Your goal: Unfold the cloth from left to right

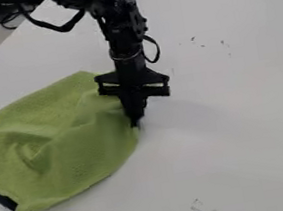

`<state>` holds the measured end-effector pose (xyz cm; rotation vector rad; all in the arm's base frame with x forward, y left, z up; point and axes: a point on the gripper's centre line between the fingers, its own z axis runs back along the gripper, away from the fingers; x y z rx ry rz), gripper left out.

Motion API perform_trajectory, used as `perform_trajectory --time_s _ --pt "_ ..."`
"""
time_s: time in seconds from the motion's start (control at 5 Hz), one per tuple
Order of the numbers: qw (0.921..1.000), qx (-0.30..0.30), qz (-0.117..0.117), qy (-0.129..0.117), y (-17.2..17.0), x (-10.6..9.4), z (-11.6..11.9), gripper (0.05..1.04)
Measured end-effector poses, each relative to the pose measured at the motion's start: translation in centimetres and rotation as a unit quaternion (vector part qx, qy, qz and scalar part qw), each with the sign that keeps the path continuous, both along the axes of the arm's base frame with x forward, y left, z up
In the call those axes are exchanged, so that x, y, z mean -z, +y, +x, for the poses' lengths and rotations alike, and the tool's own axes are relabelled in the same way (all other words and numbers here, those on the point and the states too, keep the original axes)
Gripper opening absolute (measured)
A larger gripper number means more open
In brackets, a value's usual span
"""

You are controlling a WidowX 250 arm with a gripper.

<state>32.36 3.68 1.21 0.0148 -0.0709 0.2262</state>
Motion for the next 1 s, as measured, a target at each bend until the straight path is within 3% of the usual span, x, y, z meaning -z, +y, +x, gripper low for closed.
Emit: perform_trajectory --time_s 0.2,0.4,0.6,1.0 --pt "0.9995 -0.019 0.022 -0.014 -1.3 -2.9 0.2 0.059" --pt "0.9981 -0.044 0.03 -0.031 -3.7 -4.4 -0.6 0.059" --pt "0.9961 -0.066 0.029 -0.051 -5.7 -5.0 -2.4 0.059" --pt "0.9919 -0.102 0.035 -0.068 -9.8 -5.2 -7.2 0.056"
